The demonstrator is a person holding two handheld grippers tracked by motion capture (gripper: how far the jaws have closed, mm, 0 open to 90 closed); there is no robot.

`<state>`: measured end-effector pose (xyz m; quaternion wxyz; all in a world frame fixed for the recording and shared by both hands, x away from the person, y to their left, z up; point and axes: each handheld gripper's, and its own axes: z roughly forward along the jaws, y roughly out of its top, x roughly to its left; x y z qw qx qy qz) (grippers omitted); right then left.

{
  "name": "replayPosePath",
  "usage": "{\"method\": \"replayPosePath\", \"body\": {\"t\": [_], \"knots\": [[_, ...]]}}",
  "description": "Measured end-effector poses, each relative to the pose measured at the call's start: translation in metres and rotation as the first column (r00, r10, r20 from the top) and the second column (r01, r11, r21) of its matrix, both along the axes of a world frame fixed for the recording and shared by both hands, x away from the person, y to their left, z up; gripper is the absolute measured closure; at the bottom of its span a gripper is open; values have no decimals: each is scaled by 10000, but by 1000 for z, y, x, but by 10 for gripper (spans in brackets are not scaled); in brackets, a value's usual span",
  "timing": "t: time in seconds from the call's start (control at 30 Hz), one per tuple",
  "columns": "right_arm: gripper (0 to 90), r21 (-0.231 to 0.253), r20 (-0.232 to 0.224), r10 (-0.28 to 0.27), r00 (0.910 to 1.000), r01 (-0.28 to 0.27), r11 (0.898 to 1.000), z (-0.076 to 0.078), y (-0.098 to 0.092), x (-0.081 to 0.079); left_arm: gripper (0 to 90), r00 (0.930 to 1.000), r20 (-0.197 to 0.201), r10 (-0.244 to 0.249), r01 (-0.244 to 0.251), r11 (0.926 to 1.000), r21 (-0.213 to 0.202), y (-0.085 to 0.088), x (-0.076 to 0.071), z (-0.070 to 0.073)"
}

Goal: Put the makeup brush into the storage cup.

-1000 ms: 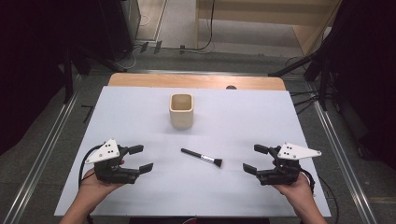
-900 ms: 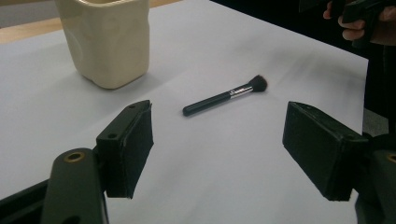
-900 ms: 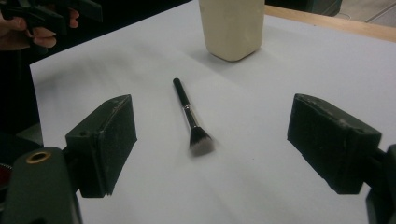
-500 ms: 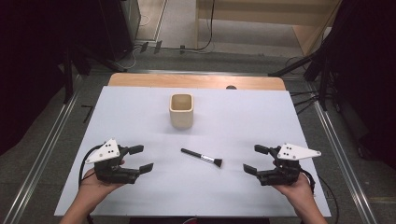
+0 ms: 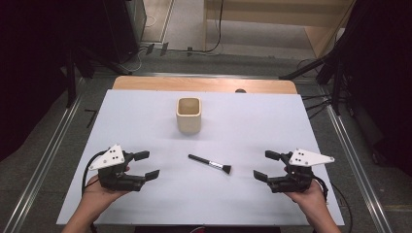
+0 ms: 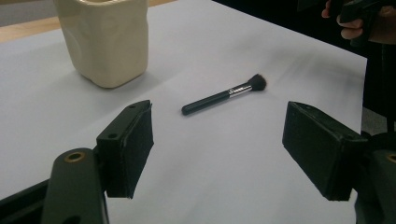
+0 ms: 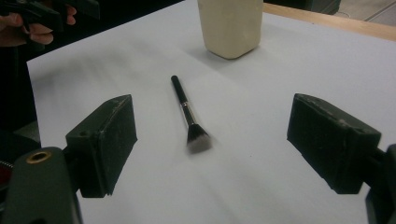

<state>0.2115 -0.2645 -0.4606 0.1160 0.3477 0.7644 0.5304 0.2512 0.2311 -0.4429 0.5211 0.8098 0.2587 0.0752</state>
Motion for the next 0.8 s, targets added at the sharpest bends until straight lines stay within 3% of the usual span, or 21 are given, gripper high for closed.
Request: {"method": "replayPosePath", "body": {"t": [0.8], "knots": [[174, 146, 36, 42, 10000, -42, 9999, 2, 2, 2, 248, 9999, -68, -86, 86, 10000, 30, -1, 0, 0]]}}
